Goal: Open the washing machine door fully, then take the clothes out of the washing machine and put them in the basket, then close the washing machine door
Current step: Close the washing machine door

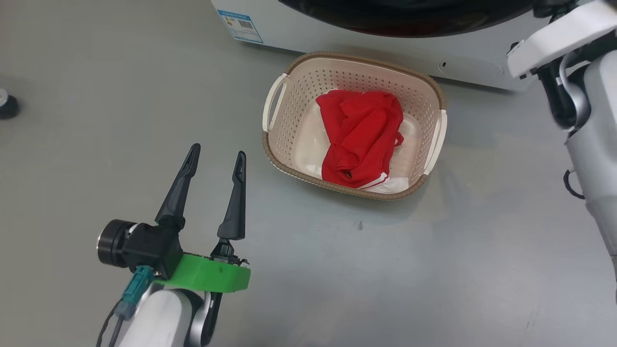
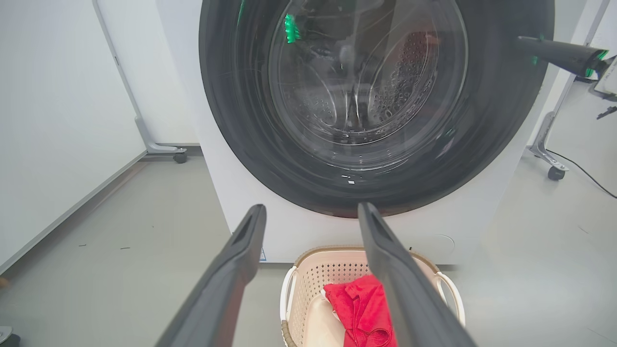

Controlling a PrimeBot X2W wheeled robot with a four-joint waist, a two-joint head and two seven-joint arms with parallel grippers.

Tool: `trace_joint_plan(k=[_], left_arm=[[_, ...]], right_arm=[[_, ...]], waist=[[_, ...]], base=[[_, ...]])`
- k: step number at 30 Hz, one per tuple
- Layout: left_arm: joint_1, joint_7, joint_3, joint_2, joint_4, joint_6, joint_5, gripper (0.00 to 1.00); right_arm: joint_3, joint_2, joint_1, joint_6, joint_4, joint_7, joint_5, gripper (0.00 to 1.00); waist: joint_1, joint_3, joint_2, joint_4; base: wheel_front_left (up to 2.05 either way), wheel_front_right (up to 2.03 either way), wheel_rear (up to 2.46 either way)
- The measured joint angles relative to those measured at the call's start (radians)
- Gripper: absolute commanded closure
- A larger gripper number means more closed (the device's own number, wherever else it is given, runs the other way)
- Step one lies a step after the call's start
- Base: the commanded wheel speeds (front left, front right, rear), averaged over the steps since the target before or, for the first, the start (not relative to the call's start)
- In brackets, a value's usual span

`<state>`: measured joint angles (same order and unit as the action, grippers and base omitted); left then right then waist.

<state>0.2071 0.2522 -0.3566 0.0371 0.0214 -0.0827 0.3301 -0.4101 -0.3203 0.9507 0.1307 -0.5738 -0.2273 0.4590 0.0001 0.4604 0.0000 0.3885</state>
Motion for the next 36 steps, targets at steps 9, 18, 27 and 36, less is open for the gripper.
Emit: trace_joint_plan(k=[9,18,27,36], left_arm=[[-0.001,0.0,0.021,0.0,-0.013,0.0,-0.016,0.0],[-0.005,0.0,0.03,0.007,-0.033,0.0,-0.036,0.0],[-0.032,0.0,0.036,0.02,-0.058,0.0,-0.043,0.0],[-0.07,0.0,0.052,0.044,-0.087,0.0,-0.043,0.0]], right_arm=[[-0.036,0.024,-0.144,0.0,0.05,-0.022,0.025,0.92],[-0.027,0.051,-0.281,0.0,0.076,-0.025,0.026,0.0],[0.033,0.094,-0.383,-0.021,0.183,-0.025,0.014,0.0],[0.081,0.134,-0.549,-0.071,0.257,-0.025,-0.015,0.0]], waist=[[0.0,-0.042,0.0,-0.049],[-0.0001,-0.091,0.0,-0.113],[0.0,-0.142,0.0,-0.171],[-0.0001,-0.209,0.0,-0.254]], base=[[0.0,0.0,0.0],[0.0,0.0,0.0],[0.0,0.0,0.0],[0.0,0.0,0.0]])
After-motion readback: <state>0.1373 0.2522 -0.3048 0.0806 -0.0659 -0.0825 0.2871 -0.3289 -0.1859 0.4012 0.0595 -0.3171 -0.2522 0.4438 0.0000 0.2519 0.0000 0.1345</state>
